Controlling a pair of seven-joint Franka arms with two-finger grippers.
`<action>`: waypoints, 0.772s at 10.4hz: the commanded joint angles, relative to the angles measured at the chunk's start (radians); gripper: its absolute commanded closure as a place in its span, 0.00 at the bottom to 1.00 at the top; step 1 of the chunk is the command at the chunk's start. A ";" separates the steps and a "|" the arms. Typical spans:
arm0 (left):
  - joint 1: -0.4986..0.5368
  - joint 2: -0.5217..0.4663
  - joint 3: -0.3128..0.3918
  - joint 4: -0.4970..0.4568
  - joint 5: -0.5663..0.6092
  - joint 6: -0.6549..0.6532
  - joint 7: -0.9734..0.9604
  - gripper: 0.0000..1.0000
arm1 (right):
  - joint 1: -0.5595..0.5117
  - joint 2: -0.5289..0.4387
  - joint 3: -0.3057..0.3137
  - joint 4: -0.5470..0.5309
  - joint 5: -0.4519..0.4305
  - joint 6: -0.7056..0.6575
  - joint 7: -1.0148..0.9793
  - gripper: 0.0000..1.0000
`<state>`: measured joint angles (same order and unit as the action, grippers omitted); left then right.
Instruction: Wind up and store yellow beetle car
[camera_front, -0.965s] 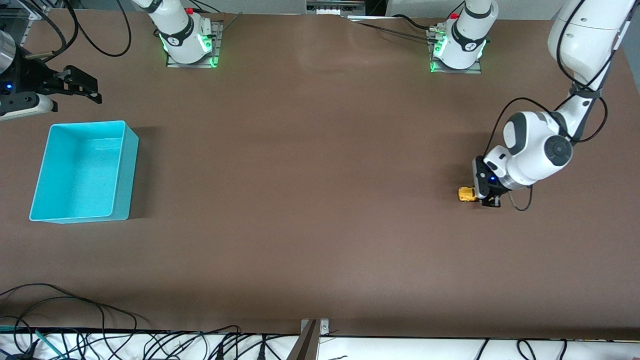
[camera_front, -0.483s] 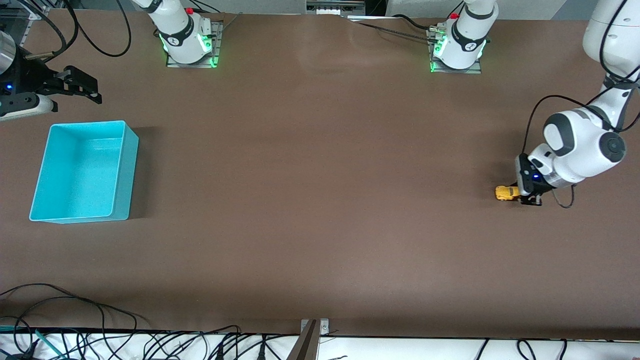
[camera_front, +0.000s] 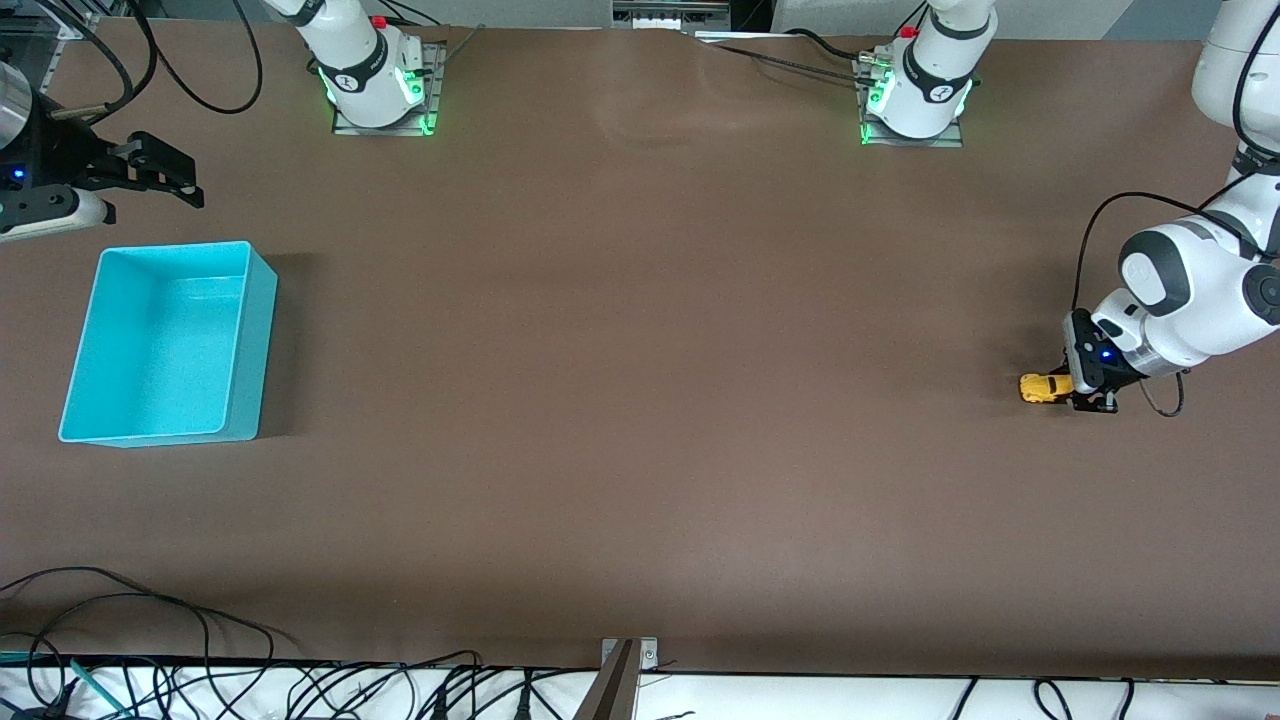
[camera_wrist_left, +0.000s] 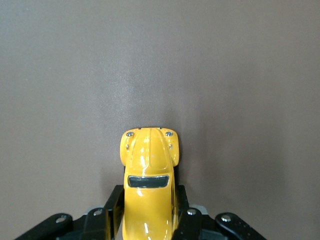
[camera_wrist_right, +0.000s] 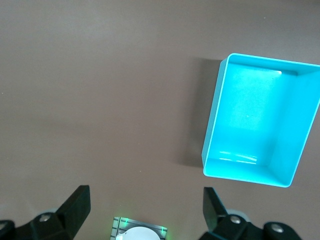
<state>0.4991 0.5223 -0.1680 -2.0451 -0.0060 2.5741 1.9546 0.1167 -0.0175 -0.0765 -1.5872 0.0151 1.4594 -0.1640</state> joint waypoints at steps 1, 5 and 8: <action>0.009 0.042 -0.008 0.051 0.017 0.006 0.038 0.01 | 0.001 0.001 0.000 0.007 -0.009 -0.016 0.011 0.00; -0.005 -0.096 -0.022 0.133 0.012 -0.346 -0.043 0.00 | 0.001 0.001 0.000 0.007 -0.009 -0.014 0.011 0.00; -0.008 -0.123 -0.088 0.226 0.017 -0.544 -0.150 0.00 | 0.001 0.001 -0.002 0.007 -0.009 -0.014 0.011 0.00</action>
<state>0.4948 0.4131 -0.2248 -1.8550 -0.0060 2.1041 1.8713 0.1166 -0.0167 -0.0769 -1.5876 0.0151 1.4593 -0.1639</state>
